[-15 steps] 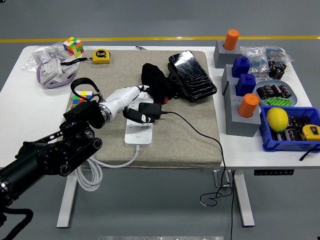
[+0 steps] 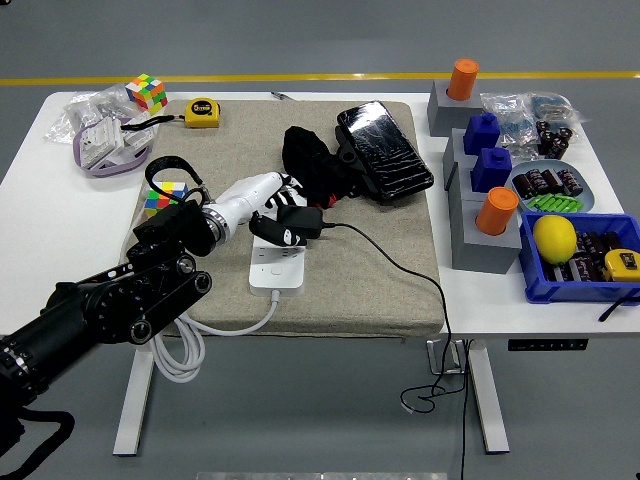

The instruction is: Pull the plug out and thorw away

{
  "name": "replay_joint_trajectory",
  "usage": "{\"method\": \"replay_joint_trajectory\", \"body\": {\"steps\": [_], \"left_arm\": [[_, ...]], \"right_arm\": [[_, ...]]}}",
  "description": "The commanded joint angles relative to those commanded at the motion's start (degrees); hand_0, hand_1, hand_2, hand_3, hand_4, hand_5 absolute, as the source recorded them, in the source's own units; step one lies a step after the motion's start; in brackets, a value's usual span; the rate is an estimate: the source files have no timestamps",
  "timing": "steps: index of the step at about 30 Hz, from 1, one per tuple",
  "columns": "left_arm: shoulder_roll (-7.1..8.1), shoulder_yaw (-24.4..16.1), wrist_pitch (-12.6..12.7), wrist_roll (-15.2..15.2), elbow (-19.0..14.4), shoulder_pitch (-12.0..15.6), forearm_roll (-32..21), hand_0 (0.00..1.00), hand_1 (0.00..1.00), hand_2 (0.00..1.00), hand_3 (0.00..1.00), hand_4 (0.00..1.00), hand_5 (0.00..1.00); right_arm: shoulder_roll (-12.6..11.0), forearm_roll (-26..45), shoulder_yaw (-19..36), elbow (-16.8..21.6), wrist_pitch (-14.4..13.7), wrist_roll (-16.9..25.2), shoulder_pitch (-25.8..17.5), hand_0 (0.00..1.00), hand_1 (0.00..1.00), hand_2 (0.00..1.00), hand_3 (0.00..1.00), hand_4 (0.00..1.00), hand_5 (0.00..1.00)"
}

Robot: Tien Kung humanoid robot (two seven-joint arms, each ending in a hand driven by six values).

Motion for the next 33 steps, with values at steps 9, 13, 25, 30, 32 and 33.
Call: {"method": "replay_joint_trajectory", "body": {"steps": [9, 13, 25, 30, 32, 33], "left_arm": [[-0.3, 1.22, -0.3, -0.02, 0.95, -1.16, 0.0, 0.315, 0.347, 0.394, 0.461, 0.671, 0.002], [-0.28, 1.66, 0.53, -1.47, 1.09, -1.53, -0.21, 0.315, 0.347, 0.394, 0.461, 0.671, 0.002], [0.09, 1.54, 2.41, -4.57, -0.82, -2.3, 1.35, 0.275, 0.31, 0.359, 0.41, 0.697, 0.002], [0.36, 2.88, 1.93, -4.43, 0.24, -3.0, 1.24, 0.267, 0.301, 0.355, 0.404, 0.693, 0.002], [0.52, 3.19, 1.49, -4.2, 0.39, -3.07, 1.5, 0.267, 0.301, 0.355, 0.404, 0.693, 0.002], [0.63, 3.3, 1.27, -4.07, 0.38, -3.09, 1.88, 0.262, 0.296, 0.35, 0.398, 0.688, 0.002]], "right_arm": [[-0.06, -0.1, 0.13, -0.08, 0.04, -0.04, 0.1, 0.568, 0.646, 0.669, 0.568, 0.97, 0.497], [-0.08, -0.1, 0.23, -0.08, 0.04, -0.02, 0.08, 0.568, 0.646, 0.669, 0.568, 0.97, 0.497], [-0.13, -0.02, -0.15, -0.15, 0.12, 0.01, -0.02, 0.568, 0.646, 0.669, 0.568, 0.97, 0.497], [-0.2, 0.13, -0.23, -0.03, -0.01, 0.05, 0.16, 0.568, 0.645, 0.67, 0.568, 0.97, 0.497], [-0.23, 0.14, -0.25, -0.04, 0.01, 0.01, 0.15, 0.568, 0.645, 0.67, 0.568, 0.97, 0.497], [-0.24, 0.12, -0.22, -0.04, -0.01, 0.0, 0.13, 0.568, 0.645, 0.669, 0.568, 0.971, 0.497]]}}
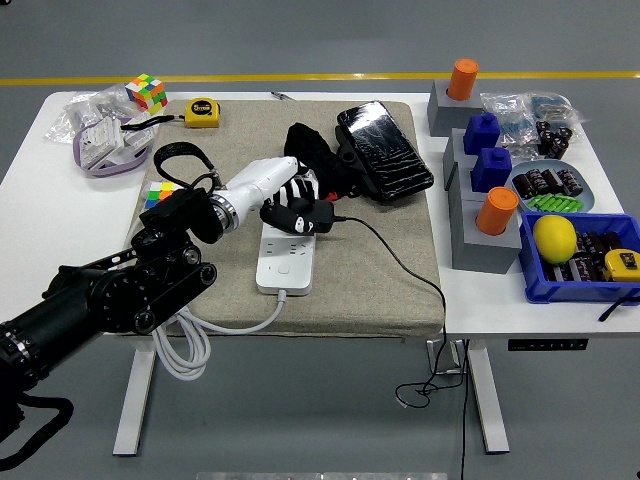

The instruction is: Pull the plug out and thorw away

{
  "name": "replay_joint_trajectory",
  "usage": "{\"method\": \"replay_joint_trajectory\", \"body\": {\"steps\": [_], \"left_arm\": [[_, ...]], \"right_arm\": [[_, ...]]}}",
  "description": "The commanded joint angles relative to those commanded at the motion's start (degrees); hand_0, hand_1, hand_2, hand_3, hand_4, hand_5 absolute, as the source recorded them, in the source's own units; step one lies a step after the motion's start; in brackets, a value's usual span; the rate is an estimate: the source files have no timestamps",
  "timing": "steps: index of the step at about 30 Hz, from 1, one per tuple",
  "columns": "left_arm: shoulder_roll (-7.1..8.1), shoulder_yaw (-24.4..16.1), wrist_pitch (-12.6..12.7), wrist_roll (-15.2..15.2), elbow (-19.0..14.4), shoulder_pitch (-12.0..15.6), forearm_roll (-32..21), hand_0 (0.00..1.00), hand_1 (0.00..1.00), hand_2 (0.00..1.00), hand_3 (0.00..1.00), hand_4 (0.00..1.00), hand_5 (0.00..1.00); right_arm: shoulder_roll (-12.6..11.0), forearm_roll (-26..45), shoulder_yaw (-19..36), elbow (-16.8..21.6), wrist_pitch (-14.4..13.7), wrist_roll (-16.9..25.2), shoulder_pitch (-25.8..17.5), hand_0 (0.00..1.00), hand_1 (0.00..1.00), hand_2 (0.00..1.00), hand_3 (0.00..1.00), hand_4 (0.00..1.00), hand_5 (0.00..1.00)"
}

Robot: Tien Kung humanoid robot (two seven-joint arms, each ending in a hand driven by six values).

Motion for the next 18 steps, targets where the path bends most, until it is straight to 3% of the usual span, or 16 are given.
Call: {"method": "replay_joint_trajectory", "body": {"steps": [5, 8, 11, 14, 18], "left_arm": [[1.57, 3.83, -0.69, 0.03, -2.05, -1.05, 6.91, 0.262, 0.296, 0.35, 0.398, 0.688, 0.002], [1.7, 1.4, 0.19, -0.6, -2.84, 0.01, 8.99, 0.252, 0.286, 0.338, 0.382, 0.69, 0.002], [1.91, 1.02, 0.88, -1.79, -3.98, 0.27, 8.32, 0.252, 0.286, 0.338, 0.382, 0.69, 0.002], [1.69, -2.18, 1.71, -2.39, -6.81, 2.21, 7.72, 0.25, 0.284, 0.337, 0.379, 0.691, 0.002], [1.33, -0.12, 2.31, -2.8, -11.18, 2.07, 3.74, 0.249, 0.284, 0.337, 0.378, 0.689, 0.002]], "right_arm": [[-0.15, 0.09, -0.18, -0.06, 0.14, -0.08, -0.16, 0.568, 0.645, 0.669, 0.568, 0.971, 0.497], [-0.15, 0.05, -0.13, -0.03, -0.03, -0.05, -0.34, 0.568, 0.645, 0.669, 0.568, 0.971, 0.496], [-0.22, 0.07, -0.67, 0.03, 0.18, -0.05, -0.29, 0.568, 0.645, 0.669, 0.568, 0.971, 0.496], [-0.02, 0.12, -0.49, 0.02, 0.08, 0.02, -0.38, 0.566, 0.645, 0.669, 0.568, 0.971, 0.497], [0.07, -0.02, -0.41, -0.14, 0.25, 0.01, -0.48, 0.567, 0.645, 0.669, 0.568, 0.971, 0.497]]}}
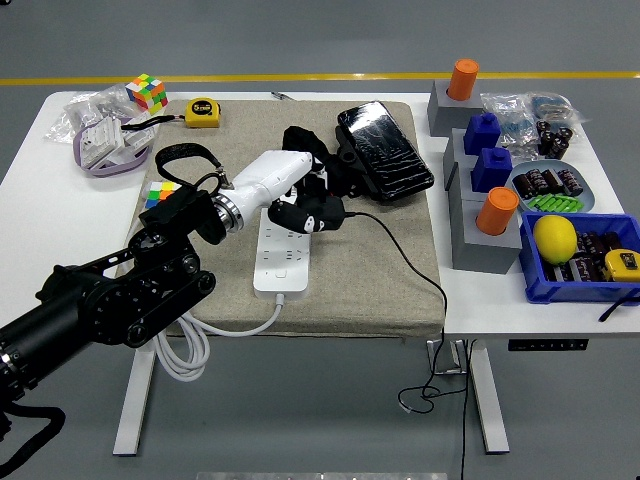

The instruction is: Pull the plug out and thorw away

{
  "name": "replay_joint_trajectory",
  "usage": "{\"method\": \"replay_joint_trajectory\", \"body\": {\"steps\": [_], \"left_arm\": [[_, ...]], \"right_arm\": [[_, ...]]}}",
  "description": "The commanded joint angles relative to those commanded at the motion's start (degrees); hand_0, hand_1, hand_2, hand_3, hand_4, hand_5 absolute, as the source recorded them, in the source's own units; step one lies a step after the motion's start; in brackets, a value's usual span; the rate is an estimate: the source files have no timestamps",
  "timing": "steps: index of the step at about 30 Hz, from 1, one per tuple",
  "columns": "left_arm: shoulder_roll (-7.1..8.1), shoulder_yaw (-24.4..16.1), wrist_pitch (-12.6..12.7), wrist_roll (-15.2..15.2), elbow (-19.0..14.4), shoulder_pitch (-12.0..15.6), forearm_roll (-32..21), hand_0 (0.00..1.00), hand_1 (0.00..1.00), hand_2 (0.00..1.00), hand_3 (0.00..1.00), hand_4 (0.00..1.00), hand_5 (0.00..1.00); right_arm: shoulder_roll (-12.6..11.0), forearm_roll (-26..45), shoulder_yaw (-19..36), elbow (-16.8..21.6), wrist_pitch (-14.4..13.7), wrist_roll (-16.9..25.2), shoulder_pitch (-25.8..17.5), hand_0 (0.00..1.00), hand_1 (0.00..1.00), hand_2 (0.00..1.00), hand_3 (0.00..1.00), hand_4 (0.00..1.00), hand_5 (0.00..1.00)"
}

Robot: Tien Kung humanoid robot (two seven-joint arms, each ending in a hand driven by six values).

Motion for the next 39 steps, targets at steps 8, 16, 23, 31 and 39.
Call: {"method": "replay_joint_trajectory", "body": {"steps": [8, 16, 23, 31, 39], "left_arm": [[-3.77, 7.34, 1.75, -1.39, 3.13, -2.29, -6.02, 0.284, 0.316, 0.364, 0.422, 0.694, 0.002], [-6.66, 12.79, 3.09, -2.8, 9.42, -3.98, -10.49, 0.406, 0.424, 0.449, 0.511, 0.686, 0.002], [-7.59, 14.96, 3.87, -3.12, 12.01, -4.79, -10.63, 0.677, 0.717, 0.642, 0.654, 0.794, 0.002], [-6.94, 14.02, 2.13, -0.99, 11.28, -4.41, -8.98, 0.886, 0.923, 0.919, 0.961, 0.998, 0.167], [-2.89, 5.67, -0.11, 1.32, 2.23, 0.63, -4.72, 0.854, 0.897, 0.891, 0.946, 0.998, 0.142]], "right_arm": [[0.06, 0.33, -0.32, 0.24, -0.23, 0.17, 0.39, 0.568, 0.645, 0.67, 0.569, 0.97, 0.497], [0.16, 0.19, -0.25, -0.11, -0.02, 0.03, 0.16, 0.567, 0.646, 0.67, 0.568, 0.97, 0.496], [0.09, 0.45, -0.51, 0.13, -0.19, 0.13, 0.51, 0.568, 0.645, 0.669, 0.568, 0.97, 0.496], [0.17, 0.28, -0.31, -0.06, -0.09, 0.1, 0.29, 0.568, 0.645, 0.669, 0.568, 0.97, 0.496], [0.16, 0.23, -0.37, 0.14, -0.2, 0.21, 0.42, 0.569, 0.645, 0.67, 0.568, 0.97, 0.496]]}}
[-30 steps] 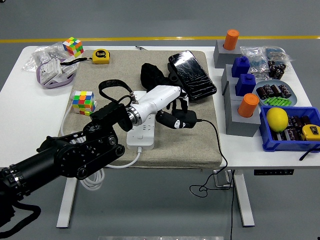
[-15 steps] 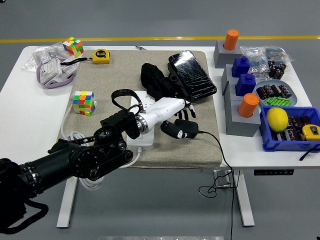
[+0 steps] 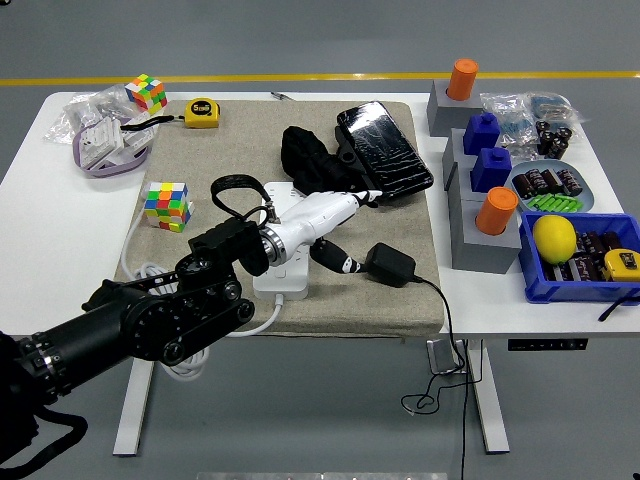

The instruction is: Pull the plug out and thorw away

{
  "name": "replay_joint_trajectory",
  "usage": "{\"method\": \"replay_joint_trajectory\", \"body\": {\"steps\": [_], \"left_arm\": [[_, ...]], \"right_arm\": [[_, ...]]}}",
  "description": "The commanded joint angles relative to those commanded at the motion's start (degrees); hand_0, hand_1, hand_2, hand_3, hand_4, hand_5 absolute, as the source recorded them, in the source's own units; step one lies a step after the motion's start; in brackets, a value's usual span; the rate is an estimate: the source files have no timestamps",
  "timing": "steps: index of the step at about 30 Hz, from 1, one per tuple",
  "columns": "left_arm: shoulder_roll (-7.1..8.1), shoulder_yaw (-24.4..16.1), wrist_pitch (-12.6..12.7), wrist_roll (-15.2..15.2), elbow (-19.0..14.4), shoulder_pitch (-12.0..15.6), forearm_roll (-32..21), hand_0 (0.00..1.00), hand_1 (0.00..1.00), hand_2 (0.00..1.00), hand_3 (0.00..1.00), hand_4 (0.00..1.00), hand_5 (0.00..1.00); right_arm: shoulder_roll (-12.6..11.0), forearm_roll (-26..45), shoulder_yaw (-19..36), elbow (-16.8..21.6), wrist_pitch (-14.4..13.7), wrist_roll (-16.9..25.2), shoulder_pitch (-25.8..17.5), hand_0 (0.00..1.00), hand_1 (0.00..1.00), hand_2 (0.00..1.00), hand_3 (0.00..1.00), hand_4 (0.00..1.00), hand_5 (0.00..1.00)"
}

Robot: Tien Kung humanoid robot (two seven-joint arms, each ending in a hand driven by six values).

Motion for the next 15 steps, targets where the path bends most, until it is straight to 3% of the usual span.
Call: {"method": "replay_joint_trajectory", "body": {"steps": [2, 3, 8, 9, 14, 15], "left_arm": [[1.98, -2.42, -0.09, 0.55, -4.21, 2.54, 0.62, 0.854, 0.897, 0.891, 0.946, 0.998, 0.142], [3.14, -3.19, -0.06, 0.87, -6.18, 3.91, 0.79, 0.353, 0.517, 0.505, 0.877, 0.939, 0.152], [7.48, -5.42, -0.08, 2.83, -15.0, 9.2, 3.86, 0.353, 0.517, 0.505, 0.877, 0.939, 0.152], [8.01, -5.79, -0.36, 3.36, -16.28, 10.03, 5.1, 0.237, 0.337, 0.343, 0.904, 0.724, 0.058], [10.68, -7.17, -3.27, 6.28, -21.39, 14.02, 8.86, 0.237, 0.337, 0.343, 0.904, 0.724, 0.058], [11.15, -7.43, -4.2, 7.08, -22.23, 14.7, 9.33, 0.108, 0.119, 0.15, 0.912, 0.585, 0.002]], "right_arm": [[0.04, -0.19, 0.38, -0.1, 0.06, -0.05, -0.13, 0.569, 0.645, 0.67, 0.568, 0.97, 0.496], [0.09, -0.3, 0.57, -0.16, 0.14, -0.08, -0.24, 0.567, 0.645, 0.669, 0.569, 0.97, 0.496], [0.23, -0.42, 1.06, -0.14, 0.33, -0.05, -0.59, 0.567, 0.645, 0.669, 0.569, 0.97, 0.496], [0.23, -0.45, 1.07, -0.12, 0.34, -0.05, -0.59, 0.569, 0.645, 0.67, 0.569, 0.97, 0.496], [0.11, -0.4, 1.09, 0.15, 0.17, 0.01, -0.46, 0.569, 0.645, 0.67, 0.569, 0.97, 0.496], [0.07, -0.36, 1.12, 0.19, 0.12, 0.03, -0.43, 0.568, 0.645, 0.669, 0.569, 0.97, 0.496]]}}
